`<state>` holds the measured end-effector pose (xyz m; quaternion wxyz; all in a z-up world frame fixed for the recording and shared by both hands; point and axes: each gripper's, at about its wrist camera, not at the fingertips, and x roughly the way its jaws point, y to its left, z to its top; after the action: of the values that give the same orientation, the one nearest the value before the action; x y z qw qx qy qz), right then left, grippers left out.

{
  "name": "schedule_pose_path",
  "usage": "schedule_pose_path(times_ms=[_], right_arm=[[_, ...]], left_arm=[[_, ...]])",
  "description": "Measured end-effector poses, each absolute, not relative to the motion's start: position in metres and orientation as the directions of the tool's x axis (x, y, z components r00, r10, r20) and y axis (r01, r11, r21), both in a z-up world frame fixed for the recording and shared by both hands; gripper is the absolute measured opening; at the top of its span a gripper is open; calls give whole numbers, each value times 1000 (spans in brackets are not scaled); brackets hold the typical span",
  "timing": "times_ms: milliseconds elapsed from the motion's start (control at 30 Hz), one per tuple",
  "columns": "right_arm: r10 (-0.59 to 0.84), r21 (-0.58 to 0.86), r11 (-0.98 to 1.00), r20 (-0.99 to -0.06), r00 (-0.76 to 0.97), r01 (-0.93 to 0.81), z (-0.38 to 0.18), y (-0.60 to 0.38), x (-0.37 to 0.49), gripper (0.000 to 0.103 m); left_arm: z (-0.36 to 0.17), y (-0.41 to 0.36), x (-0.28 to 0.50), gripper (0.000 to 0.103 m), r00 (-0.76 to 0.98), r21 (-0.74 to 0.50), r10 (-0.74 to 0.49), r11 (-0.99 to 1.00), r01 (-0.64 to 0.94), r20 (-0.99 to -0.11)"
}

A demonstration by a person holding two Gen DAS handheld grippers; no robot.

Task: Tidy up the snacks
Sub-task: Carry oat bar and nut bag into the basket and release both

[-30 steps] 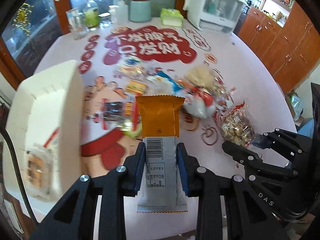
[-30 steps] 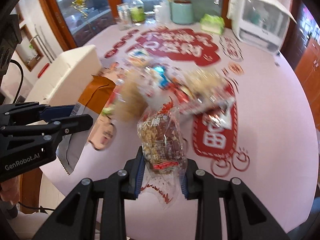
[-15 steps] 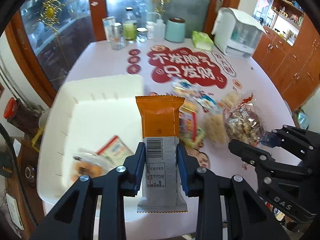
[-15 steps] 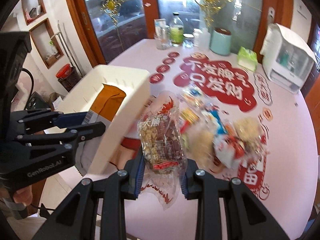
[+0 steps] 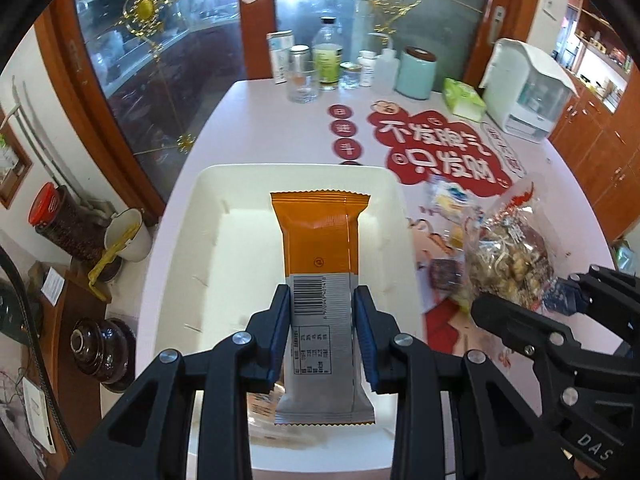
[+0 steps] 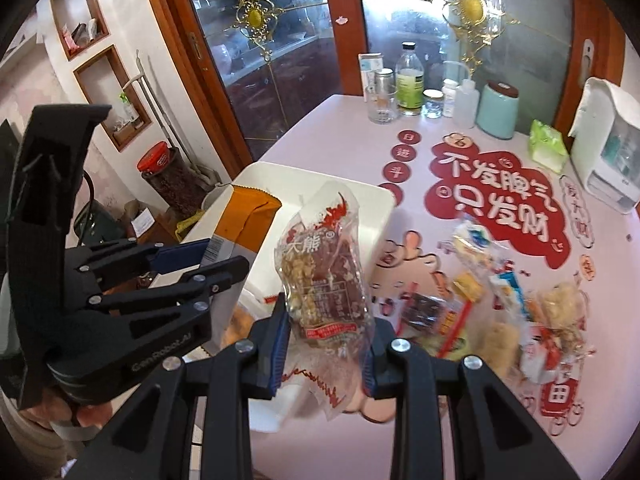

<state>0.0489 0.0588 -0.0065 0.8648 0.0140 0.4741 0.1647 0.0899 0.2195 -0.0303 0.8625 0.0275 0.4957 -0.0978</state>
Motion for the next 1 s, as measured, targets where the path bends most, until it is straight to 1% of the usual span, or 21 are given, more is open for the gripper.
schedule_pose_path(times_ms=[167,500,1000], right_arm=[[295,191,948,-826,481,-255,-15,80,64,31],[287,219,956,-845,451,-197,-36,93,87,31],[284,225,956,-873,396,-190,-58,109,99,31]], left_arm=[[-38,236,108,30,474,-51,-132,982,180,-871],[-58,245,130,30,437,-46,-122,983,179,-891],[-83,250,144,31,393,-32,-96,986,166,-915]])
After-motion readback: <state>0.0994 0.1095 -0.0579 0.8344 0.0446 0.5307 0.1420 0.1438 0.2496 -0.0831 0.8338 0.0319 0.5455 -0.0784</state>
